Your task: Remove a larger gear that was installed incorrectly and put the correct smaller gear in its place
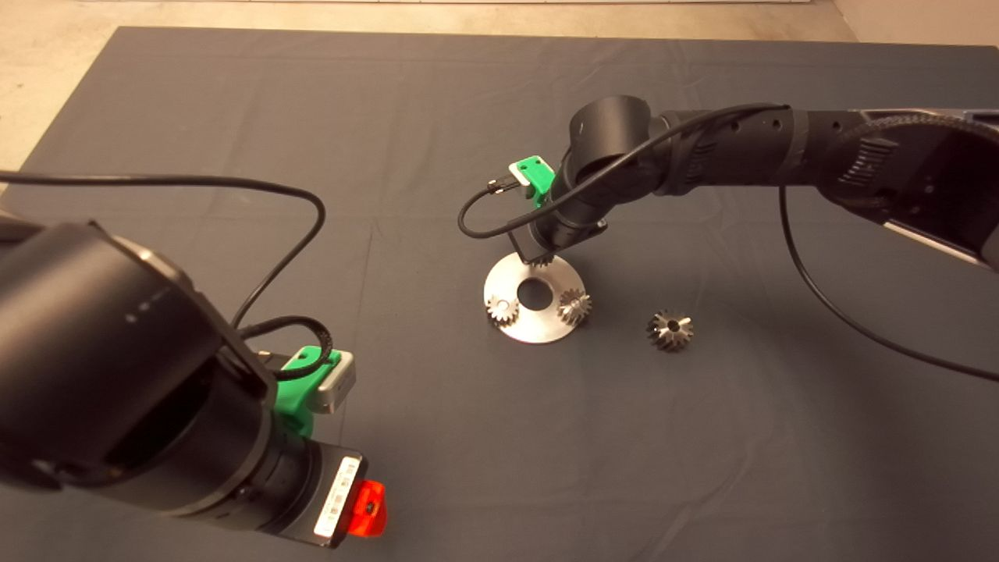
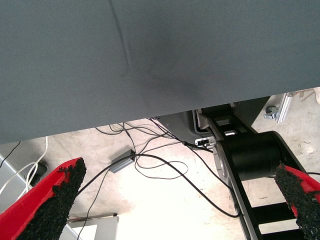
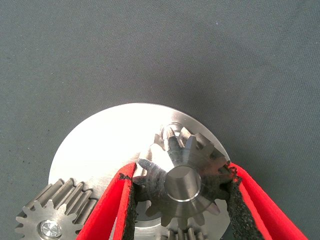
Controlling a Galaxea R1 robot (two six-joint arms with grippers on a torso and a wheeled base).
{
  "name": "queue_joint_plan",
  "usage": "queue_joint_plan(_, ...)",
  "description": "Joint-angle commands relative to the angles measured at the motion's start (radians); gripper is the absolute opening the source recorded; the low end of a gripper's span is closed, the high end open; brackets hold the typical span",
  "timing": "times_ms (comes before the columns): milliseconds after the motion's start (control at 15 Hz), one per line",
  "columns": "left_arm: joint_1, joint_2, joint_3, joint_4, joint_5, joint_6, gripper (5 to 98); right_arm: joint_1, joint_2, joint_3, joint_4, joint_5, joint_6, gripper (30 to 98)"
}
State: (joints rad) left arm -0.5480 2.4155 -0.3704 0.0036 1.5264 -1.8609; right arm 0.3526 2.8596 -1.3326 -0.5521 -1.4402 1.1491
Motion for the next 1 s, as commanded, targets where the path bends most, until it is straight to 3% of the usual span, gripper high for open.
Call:
queue_joint_plan(0, -0.007, -0.002, 0.014, -0.020, 0.132, -0.004, 98.2, 0.025, 0.007, -0.014, -0.057, 0.000, -0.002, 40.3)
queue_joint_plan(933, -0.007, -0.002, 0.013, -0.020, 0.132, -0.003, 98.2, 0.025, 0.021, -0.016, -0.057, 0.006, 0.006, 40.3)
